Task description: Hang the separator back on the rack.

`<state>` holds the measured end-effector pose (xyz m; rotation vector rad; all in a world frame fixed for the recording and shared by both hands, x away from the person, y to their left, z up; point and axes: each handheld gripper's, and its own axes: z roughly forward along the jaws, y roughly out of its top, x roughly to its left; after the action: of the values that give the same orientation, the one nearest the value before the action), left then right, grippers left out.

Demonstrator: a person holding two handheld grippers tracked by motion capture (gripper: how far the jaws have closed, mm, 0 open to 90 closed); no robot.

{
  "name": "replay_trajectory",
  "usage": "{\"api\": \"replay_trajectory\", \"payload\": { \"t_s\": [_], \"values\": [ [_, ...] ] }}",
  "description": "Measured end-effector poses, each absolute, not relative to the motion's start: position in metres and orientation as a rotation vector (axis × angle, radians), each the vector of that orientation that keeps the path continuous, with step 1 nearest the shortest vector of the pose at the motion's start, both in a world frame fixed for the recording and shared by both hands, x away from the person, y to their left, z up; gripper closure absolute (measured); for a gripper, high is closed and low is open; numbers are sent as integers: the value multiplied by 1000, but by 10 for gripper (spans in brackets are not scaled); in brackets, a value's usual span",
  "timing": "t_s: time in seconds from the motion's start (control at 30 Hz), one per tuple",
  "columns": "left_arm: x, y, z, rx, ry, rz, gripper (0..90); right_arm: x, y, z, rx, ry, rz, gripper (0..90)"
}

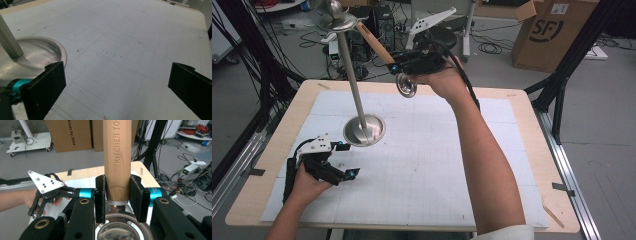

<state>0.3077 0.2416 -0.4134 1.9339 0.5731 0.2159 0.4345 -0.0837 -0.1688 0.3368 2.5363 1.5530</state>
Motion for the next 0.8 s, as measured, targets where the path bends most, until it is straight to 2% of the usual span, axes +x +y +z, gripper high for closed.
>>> {"api": "replay_trajectory", "payload": {
  "t_s": [0.8],
  "values": [
    [308,240,-414,1943,567,223,19,447,-63,-182,356,2579,1533,685]
  ]
}}
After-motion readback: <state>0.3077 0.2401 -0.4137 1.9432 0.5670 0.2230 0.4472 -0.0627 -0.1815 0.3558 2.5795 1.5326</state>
